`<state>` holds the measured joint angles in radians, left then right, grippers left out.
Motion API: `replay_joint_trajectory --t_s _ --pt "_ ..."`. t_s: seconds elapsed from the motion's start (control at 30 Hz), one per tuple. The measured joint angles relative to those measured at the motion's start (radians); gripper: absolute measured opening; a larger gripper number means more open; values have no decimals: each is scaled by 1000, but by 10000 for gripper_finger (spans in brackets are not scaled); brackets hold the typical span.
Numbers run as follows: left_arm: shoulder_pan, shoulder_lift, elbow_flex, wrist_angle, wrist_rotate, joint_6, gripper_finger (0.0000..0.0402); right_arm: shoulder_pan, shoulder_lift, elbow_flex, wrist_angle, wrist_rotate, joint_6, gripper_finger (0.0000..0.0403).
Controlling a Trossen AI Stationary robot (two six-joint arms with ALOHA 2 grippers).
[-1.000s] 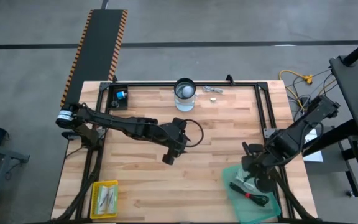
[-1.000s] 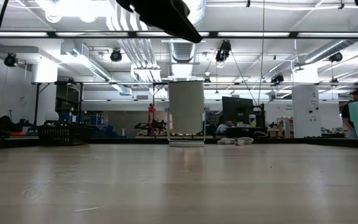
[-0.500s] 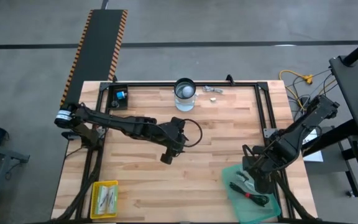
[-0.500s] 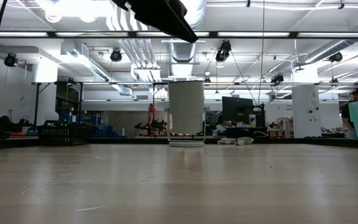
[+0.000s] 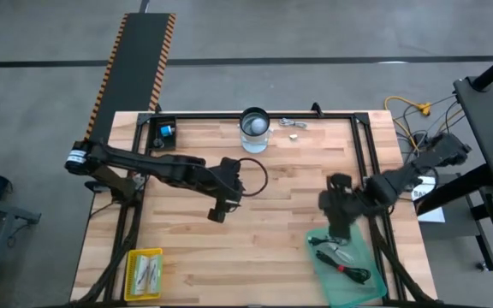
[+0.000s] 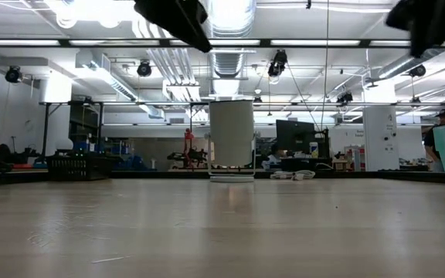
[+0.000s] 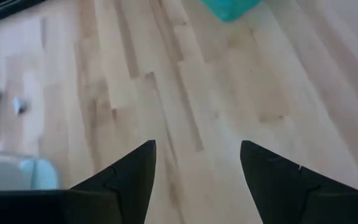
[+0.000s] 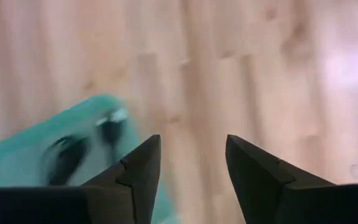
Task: Pick and place items into bin
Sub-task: Put the white usb cable into the green bin
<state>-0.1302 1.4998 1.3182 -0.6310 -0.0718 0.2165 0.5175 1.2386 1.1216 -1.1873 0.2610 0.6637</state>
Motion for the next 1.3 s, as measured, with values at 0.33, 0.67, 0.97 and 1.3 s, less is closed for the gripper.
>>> replay_joint_trajectory --t_s 0.33,0.67,0.97,1.3 --pt "15 -122 -46 -64 -76 -3 217 -567 -6 -2 232 -136 -621 151" --pt "17 -315 -165 -72 -150 -122 217 -1131 89 -1 384 -285 -981 208" --pt "17 -390 -198 -67 -192 -212 217 -1294 270 5 522 -285 -1094 269" --pt "17 -390 -235 -69 -192 -238 217 -1304 539 162 517 -287 -1171 246"
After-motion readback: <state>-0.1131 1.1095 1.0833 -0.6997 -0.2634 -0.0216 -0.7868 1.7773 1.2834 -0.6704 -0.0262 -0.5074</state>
